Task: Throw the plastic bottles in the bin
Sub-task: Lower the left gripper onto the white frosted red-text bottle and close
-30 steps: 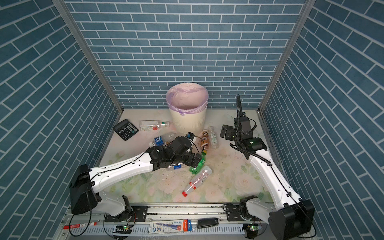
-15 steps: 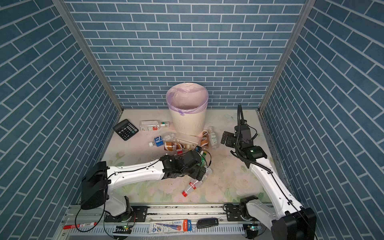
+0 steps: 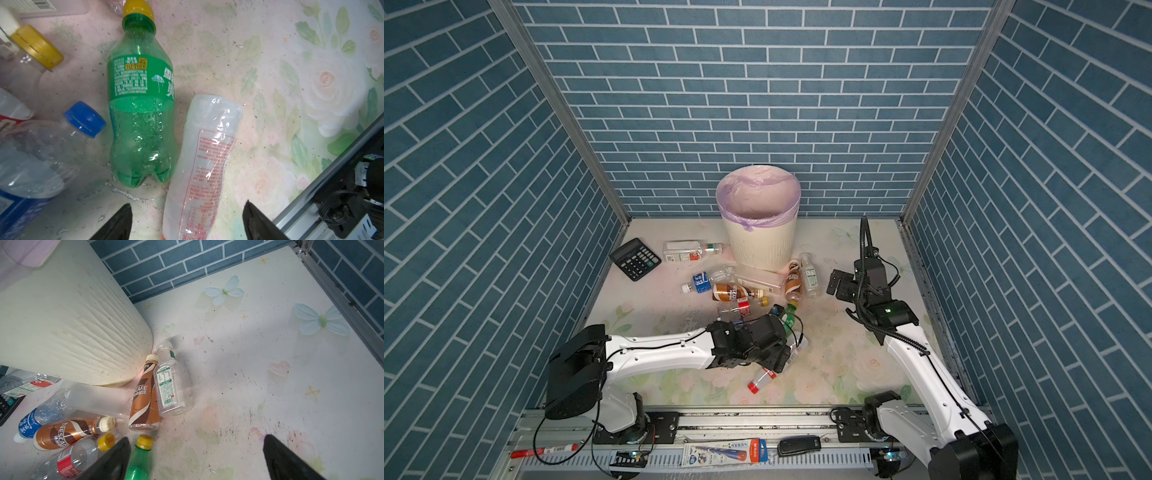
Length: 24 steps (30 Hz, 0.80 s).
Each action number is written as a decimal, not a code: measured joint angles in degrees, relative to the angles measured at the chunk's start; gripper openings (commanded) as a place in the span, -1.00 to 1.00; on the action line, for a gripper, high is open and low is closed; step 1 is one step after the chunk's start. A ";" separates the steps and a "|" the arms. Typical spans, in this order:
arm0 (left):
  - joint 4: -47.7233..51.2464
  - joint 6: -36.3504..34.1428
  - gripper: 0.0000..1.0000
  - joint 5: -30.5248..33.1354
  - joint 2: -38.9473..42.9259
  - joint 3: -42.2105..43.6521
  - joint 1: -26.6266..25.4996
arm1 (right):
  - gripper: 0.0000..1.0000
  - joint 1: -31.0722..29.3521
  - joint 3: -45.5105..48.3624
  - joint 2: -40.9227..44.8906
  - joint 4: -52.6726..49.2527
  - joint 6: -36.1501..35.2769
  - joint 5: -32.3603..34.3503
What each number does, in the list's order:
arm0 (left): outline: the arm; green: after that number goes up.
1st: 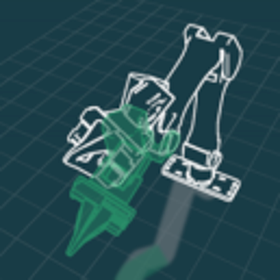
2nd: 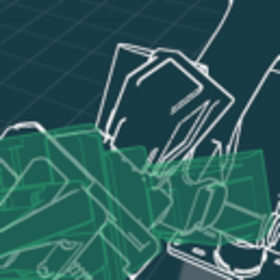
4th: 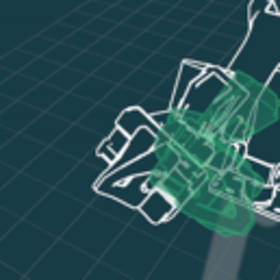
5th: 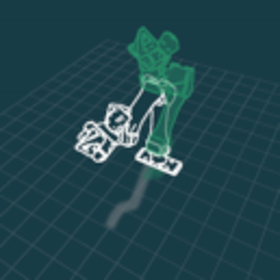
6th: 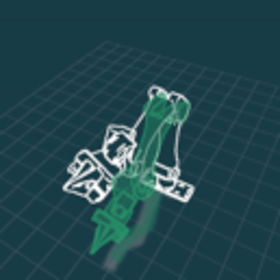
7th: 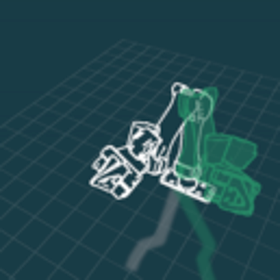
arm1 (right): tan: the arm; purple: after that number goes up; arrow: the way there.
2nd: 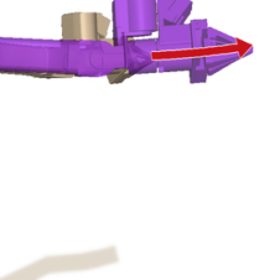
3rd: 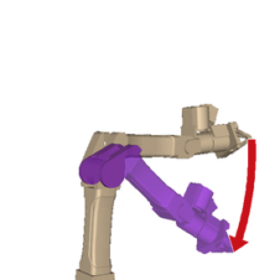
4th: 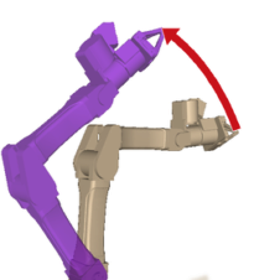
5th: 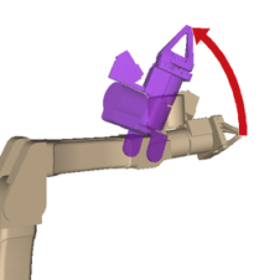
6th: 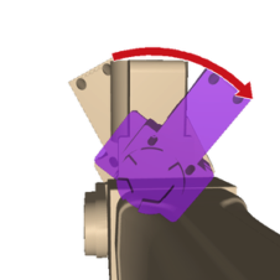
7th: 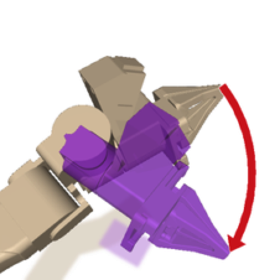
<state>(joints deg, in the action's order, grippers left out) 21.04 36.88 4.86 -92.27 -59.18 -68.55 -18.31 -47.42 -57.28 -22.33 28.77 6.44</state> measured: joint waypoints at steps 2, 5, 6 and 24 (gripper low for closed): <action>-0.15 0.26 0.64 0.02 -0.72 0.02 -0.24 | 0.99 0.00 0.81 0.02 0.17 0.42 -0.09; -0.42 0.55 0.60 -0.02 -1.90 0.02 -0.42 | 0.99 0.00 1.64 0.02 0.85 1.05 -0.39; -0.46 0.66 0.59 -0.02 -2.21 0.02 -0.44 | 0.98 0.00 1.84 0.02 0.96 1.11 -0.44; -2.99 2.25 0.34 -1.05 -7.32 0.07 -0.44 | 0.98 0.11 4.33 0.42 2.69 1.49 -0.68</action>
<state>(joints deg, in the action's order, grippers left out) 18.04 39.13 3.81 -99.59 -59.11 -68.99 -18.20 -43.09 -56.86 -19.64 30.26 5.76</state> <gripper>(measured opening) 0.681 0.992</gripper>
